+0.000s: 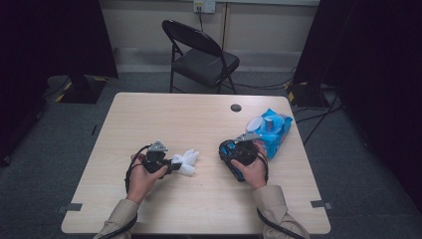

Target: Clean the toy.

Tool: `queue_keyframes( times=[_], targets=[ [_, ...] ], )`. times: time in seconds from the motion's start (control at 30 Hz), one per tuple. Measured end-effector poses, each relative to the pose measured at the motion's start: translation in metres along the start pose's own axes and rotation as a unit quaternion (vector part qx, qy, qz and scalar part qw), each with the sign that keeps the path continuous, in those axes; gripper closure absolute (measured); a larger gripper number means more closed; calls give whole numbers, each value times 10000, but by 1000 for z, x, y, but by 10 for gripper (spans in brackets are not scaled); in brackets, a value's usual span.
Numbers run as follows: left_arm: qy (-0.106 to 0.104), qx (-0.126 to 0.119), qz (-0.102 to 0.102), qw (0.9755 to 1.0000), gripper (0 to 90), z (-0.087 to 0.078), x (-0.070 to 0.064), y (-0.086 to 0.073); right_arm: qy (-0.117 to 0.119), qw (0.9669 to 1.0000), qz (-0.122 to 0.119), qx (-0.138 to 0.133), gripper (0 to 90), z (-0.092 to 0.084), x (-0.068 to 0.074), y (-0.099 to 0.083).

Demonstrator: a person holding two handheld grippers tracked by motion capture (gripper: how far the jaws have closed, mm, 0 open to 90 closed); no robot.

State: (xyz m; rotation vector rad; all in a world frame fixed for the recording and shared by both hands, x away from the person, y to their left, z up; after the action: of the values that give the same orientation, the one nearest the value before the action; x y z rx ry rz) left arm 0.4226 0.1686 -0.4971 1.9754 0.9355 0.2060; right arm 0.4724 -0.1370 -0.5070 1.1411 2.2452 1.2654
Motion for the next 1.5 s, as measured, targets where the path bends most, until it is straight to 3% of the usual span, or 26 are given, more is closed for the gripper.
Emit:
queue_keyframes(
  times=[0.17, 0.3, 0.4, 0.57, 0.63, 0.83, 0.97, 1.3, 1.4, 1.5],
  targets=[
    [49, 45, 34, 10000, 675, 4, -1, -3, -77, 9999, -14, 72, 253, 4, -2, -4],
    [198, -15, 113, 9997, 556, 5, 0, -3, -82, 9998, -121, 122, 250, 7, -2, -5],
    [195, -16, 136, 9997, 481, 3, 0, -1, -37, 9996, -142, 235, 242, 8, -2, -6],
    [307, -48, 205, 9993, 319, -2, 0, 1, 4, 9997, -189, 134, 230, 5, -3, -3],
    [423, 24, 211, 9989, 305, -7, 1, 2, 17, 9997, -183, 135, 228, 1, -3, 0],
    [440, 24, 358, 9984, 259, -20, 1, -1, 163, 9997, -177, 40, 216, -15, -2, 3],
    [421, 9, 294, 9987, 248, -25, 0, -7, 244, 9995, -182, 8, 214, -26, 0, 0],
    [378, 127, 222, 9990, 231, -44, 1, -29, 290, 9992, -254, -74, 195, -62, -1, -18],
    [389, 77, 199, 9990, 219, -47, 3, -31, 284, 9993, -193, -134, 190, -71, -3, -22],
    [374, 182, 248, 9988, 212, -49, 5, -34, 286, 9993, -137, -185, 182, -80, -6, -27]
  ],
)
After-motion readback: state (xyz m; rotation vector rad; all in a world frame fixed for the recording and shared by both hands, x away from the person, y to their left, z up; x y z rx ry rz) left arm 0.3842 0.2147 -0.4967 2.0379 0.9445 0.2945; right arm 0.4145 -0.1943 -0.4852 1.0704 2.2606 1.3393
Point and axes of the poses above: each handheld gripper's, and its own axes: z roughly forward along the jaws, y roughly out of its top, x roughly to its left, the point moved 2 cm from there along z, roughly forward along the jaws, and after that the axes turned 6 degrees about -x, right-handed, at the moved point
